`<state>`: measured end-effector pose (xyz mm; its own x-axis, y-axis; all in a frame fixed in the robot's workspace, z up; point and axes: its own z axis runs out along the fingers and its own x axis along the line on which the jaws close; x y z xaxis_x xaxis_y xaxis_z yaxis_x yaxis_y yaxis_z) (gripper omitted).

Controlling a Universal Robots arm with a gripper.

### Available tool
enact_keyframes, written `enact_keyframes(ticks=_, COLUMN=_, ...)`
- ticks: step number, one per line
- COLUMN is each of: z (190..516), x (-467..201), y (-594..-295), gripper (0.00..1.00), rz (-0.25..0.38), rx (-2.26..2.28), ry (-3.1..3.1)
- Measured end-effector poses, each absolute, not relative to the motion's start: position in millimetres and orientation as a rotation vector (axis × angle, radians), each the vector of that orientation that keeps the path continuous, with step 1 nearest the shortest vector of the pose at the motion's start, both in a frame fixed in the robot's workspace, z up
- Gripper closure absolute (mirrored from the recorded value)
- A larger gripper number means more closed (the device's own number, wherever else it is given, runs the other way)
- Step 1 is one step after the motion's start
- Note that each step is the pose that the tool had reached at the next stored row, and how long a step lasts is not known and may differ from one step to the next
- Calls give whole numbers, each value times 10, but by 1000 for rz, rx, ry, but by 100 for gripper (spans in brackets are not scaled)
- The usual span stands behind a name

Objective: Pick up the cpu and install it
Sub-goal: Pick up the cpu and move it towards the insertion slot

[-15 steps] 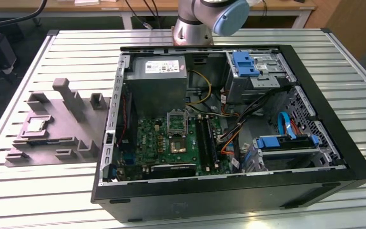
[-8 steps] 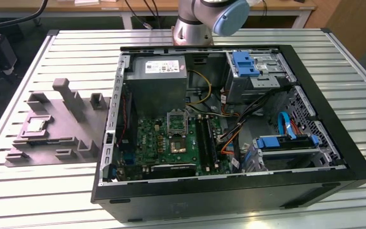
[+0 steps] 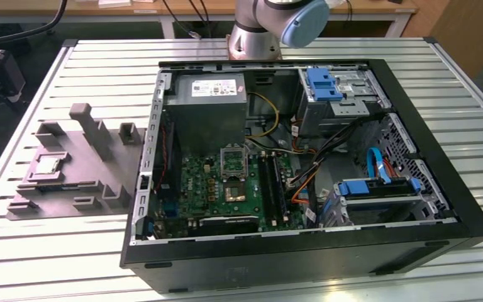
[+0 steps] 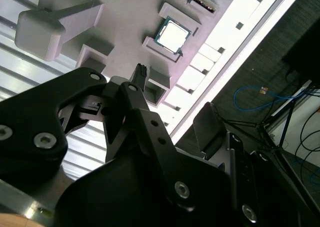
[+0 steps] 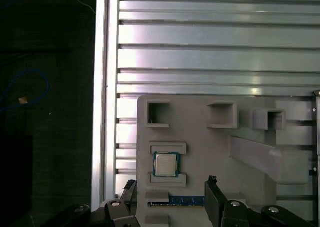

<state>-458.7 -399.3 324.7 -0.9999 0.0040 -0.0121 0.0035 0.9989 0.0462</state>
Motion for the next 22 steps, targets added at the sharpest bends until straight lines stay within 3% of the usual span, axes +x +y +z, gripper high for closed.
enact_keyframes(ticks=22, z=3150, x=-4583, y=-3992, gripper=36, rz=71, rx=6, ry=3128)
